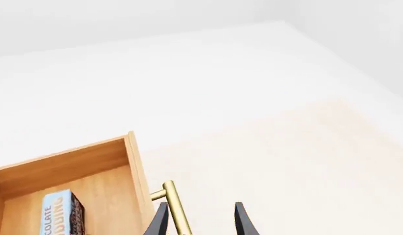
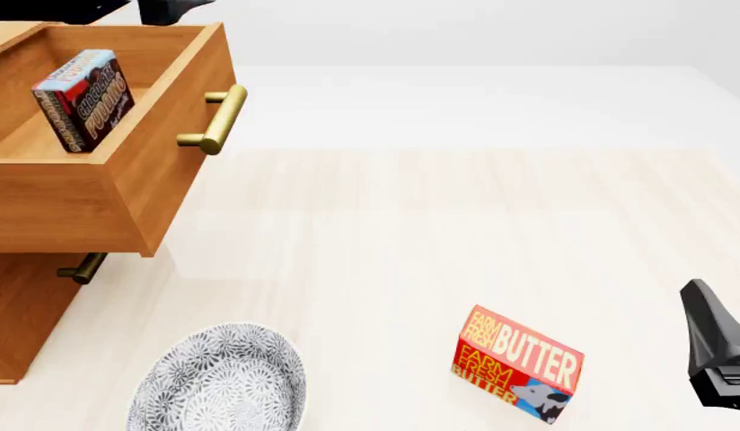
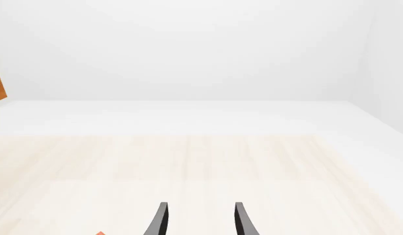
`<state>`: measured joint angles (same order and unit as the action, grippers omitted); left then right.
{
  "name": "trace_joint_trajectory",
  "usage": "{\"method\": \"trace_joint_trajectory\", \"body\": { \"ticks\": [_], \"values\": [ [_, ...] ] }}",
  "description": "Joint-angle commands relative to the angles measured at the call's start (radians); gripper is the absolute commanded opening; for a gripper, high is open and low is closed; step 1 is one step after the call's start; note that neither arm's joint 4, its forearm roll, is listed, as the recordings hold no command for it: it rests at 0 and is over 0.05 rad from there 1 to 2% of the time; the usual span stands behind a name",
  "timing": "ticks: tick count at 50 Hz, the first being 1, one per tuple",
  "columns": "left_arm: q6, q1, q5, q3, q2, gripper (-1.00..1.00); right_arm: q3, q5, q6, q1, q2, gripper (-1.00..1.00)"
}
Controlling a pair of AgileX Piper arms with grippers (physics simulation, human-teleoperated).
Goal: Put the chocolate pudding in the top drawer of the cabinet and close it.
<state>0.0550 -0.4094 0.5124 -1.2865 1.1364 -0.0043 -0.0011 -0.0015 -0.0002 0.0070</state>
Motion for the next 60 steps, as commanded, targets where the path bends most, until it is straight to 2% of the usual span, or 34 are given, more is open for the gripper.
{"method": "trace_joint_trajectory", "body": {
  "ticks": [1,15,16,27,49,60],
  "values": [
    [0.020,-0.090,-0.007,-0.039,0.057,1.00,0.000,0.000,0.000,0.000,0.000,1.00],
    [0.063,-0.143,0.001,-0.088,0.140,1.00,0.000,0.000,0.000,0.000,0.000,1.00],
    [0.091,-0.157,-0.013,-0.085,0.137,1.00,0.000,0.000,0.000,0.000,0.000,1.00],
    [0.141,-0.202,-0.062,-0.049,0.158,1.00,0.000,0.000,0.000,0.000,0.000,1.00],
    [0.238,-0.252,-0.047,-0.072,0.214,1.00,0.000,0.000,0.000,0.000,0.000,1.00],
    [0.287,-0.241,-0.057,-0.058,0.229,1.00,0.000,0.000,0.000,0.000,0.000,1.00]
  ]
}}
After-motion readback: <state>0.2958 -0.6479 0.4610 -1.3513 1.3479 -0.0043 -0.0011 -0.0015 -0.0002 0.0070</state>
